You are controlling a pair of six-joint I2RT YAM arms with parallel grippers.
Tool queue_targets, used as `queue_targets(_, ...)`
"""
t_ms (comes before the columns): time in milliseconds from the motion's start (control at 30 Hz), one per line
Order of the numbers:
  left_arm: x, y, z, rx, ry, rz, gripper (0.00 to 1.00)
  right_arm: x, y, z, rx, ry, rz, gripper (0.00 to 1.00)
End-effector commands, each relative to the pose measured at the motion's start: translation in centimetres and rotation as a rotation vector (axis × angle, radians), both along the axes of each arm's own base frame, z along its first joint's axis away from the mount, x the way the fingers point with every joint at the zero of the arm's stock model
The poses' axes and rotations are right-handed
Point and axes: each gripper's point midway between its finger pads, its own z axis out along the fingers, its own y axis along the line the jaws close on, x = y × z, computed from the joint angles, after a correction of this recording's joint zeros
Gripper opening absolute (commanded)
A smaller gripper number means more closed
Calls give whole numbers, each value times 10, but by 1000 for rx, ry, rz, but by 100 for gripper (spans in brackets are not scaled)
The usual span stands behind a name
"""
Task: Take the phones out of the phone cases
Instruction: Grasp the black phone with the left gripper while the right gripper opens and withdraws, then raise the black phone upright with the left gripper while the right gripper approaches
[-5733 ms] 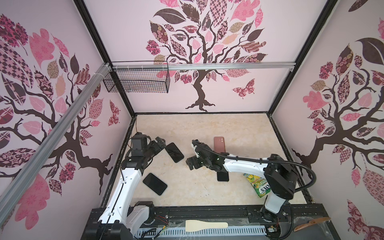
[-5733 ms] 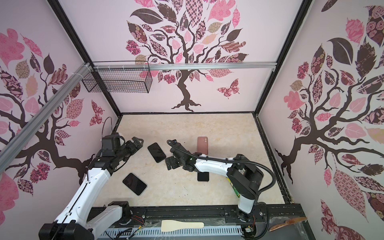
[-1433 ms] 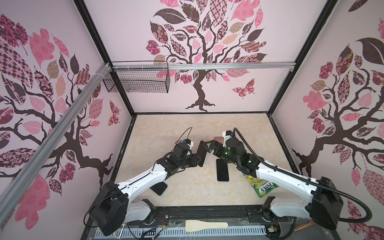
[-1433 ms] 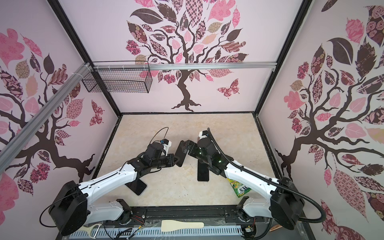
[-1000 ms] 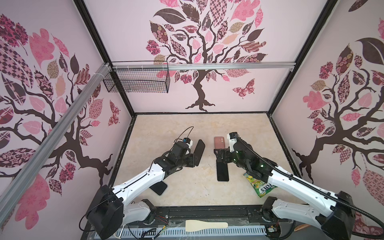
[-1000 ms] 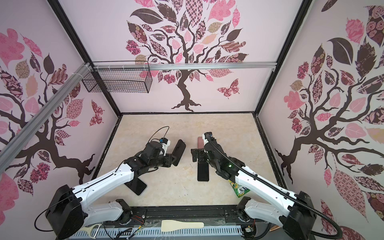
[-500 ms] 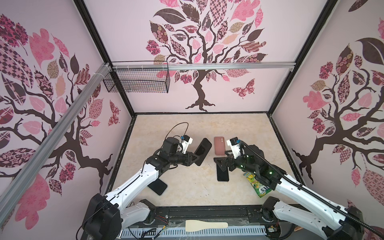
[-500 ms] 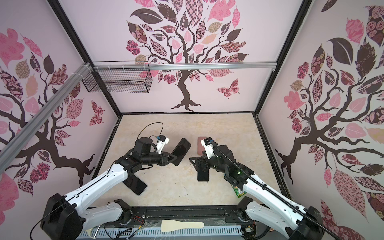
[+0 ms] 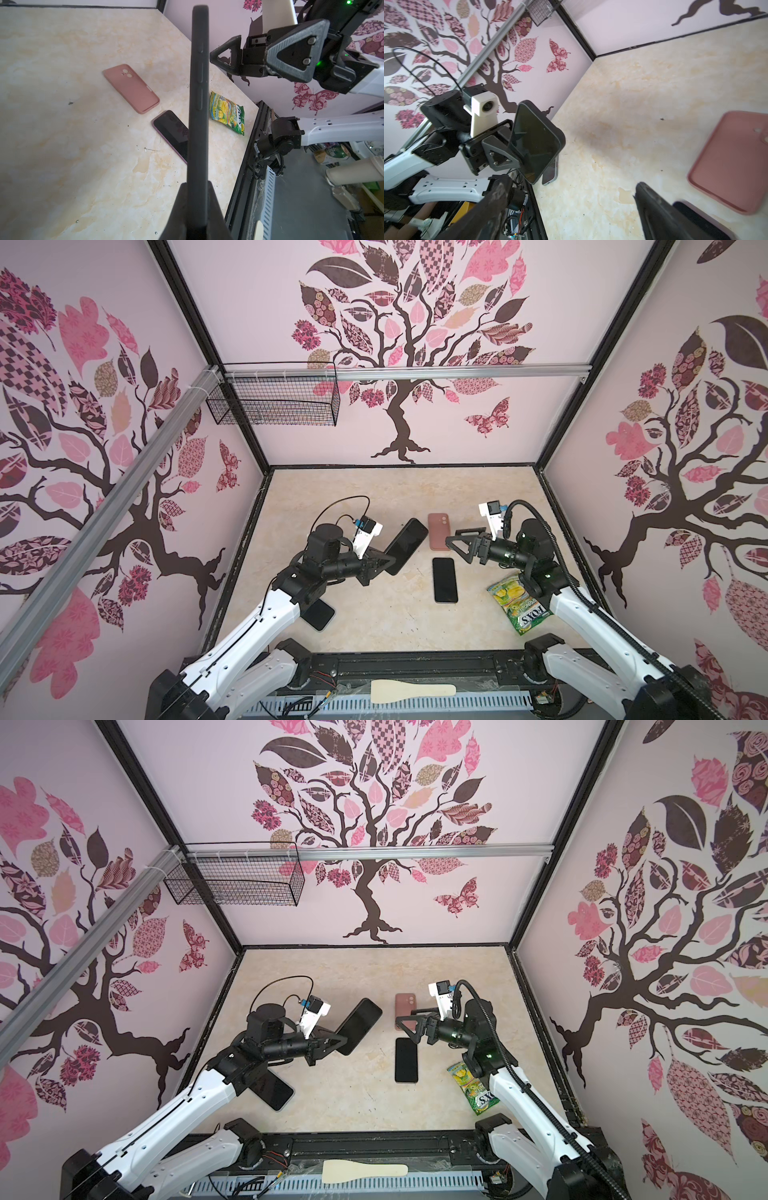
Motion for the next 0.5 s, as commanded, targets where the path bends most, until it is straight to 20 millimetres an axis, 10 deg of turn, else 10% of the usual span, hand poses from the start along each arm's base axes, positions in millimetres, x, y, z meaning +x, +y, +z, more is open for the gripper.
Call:
queue_targets(0, -9, -3, 28, -35, -166, -88, 0, -26, 7, 52, 84, -191, 130, 96)
queue_targets(467, -34, -14, 53, -96, -302, -275, 0, -47, 28, 85, 106, -256, 268, 86)
